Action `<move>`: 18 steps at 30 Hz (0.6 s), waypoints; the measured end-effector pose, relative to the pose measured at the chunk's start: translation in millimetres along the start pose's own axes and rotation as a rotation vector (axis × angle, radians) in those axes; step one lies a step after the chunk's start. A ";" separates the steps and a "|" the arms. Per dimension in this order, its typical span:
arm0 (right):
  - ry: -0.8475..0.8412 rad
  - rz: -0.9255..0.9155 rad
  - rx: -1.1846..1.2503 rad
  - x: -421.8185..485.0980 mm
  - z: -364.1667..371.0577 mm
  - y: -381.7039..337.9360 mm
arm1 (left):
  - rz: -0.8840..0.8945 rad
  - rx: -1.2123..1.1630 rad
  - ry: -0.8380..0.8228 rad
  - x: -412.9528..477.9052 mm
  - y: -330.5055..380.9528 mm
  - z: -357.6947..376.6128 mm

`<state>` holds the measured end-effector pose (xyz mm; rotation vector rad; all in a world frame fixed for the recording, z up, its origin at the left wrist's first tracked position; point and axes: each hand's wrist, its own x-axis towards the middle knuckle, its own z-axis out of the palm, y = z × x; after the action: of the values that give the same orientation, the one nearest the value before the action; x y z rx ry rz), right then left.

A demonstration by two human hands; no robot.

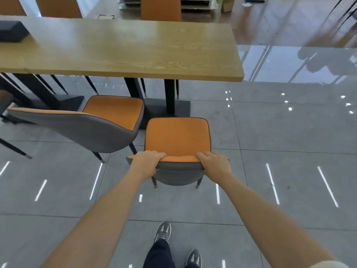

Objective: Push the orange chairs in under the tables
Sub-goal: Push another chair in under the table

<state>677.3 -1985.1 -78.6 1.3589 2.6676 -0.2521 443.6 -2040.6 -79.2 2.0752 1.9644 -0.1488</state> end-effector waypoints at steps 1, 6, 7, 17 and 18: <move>0.006 0.001 0.007 5.3 -0.7 -4.3 | 0.004 0.002 -0.001 3.2 -7.0 -3.0; 0.009 0.029 0.028 37.5 -4.4 -22.9 | 0.018 0.023 0.007 22.2 -42.7 -15.0; 0.006 0.036 0.029 43.6 -5.6 -23.6 | 0.024 0.025 0.008 26.8 -47.2 -16.6; 0.041 0.229 -0.028 89.1 -21.5 2.1 | 0.160 0.024 -0.014 89.6 -50.2 -28.4; 0.043 0.230 -0.026 92.7 -22.5 2.6 | 0.169 0.026 -0.016 93.8 -53.3 -29.5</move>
<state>624.3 -1905.9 -75.1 1.6628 2.5067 -0.1632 393.9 -1940.5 -82.7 2.2384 1.7767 -0.1562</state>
